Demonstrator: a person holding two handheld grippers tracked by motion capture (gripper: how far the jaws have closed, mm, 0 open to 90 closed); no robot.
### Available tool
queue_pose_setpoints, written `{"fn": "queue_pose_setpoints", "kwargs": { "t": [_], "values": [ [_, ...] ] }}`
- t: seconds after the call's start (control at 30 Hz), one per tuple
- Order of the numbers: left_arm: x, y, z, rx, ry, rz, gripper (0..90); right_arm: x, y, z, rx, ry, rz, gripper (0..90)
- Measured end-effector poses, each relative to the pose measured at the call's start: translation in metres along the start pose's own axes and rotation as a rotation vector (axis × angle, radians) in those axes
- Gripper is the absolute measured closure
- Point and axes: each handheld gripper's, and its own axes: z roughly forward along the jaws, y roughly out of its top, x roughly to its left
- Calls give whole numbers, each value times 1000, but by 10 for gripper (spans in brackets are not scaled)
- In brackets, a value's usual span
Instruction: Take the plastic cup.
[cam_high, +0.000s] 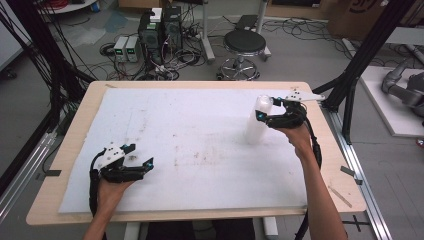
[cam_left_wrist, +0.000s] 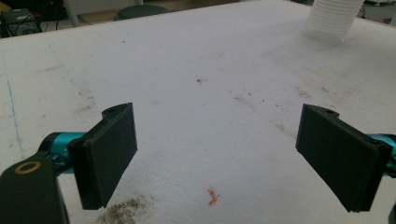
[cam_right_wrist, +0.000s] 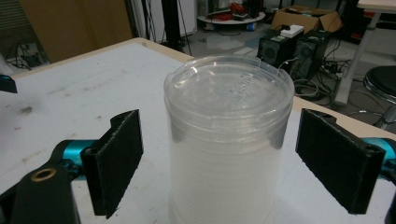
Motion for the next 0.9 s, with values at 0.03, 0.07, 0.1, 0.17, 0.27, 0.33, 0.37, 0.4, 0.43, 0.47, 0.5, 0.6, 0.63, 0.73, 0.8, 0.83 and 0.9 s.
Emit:
{"fn": "queue_pose_setpoints", "kwargs": {
  "t": [0.03,0.07,0.1,0.17,0.27,0.33,0.37,0.4,0.43,0.47,0.5,0.6,0.63,0.73,0.8,0.83,0.9],
  "values": [
    [0,0,0,0,0,0,124,0,0,1,4,-3,-2,146],
    [0,0,0,0,0,1,124,0,-1,2,6,-2,-1,146],
    [0,0,0,0,0,0,125,0,-1,3,5,-12,-1,146],
    [0,0,0,0,0,0,125,1,-1,3,2,-17,2,147],
    [0,0,0,0,-1,0,125,2,-3,6,7,-23,0,160],
    [0,0,0,0,-1,0,125,2,-4,8,9,-29,2,166],
    [0,0,0,0,-1,1,124,1,-5,8,8,-34,8,166],
    [0,0,0,0,0,1,125,1,-7,9,-4,-41,10,189],
    [0,0,0,0,-1,0,125,0,-7,9,-3,-39,14,205],
    [0,0,0,1,-1,0,125,1,-8,9,2,-45,11,206],
    [0,0,0,1,-1,0,125,1,-8,10,1,-51,12,206],
    [0,0,0,2,-1,-1,125,2,-7,10,-11,-56,10,210],
    [0,0,0,2,0,-1,125,2,-6,11,-11,-57,0,227],
    [0,0,0,1,-1,-1,125,3,-6,12,-2,-57,-1,233],
    [0,0,0,1,-2,-1,125,3,-6,12,-7,-61,6,243],
    [0,0,0,1,-2,-1,125,3,-6,12,-7,-61,6,243],
    [0,0,0,2,-2,-1,125,3,-6,12,-5,-63,-2,260]
  ]
}}
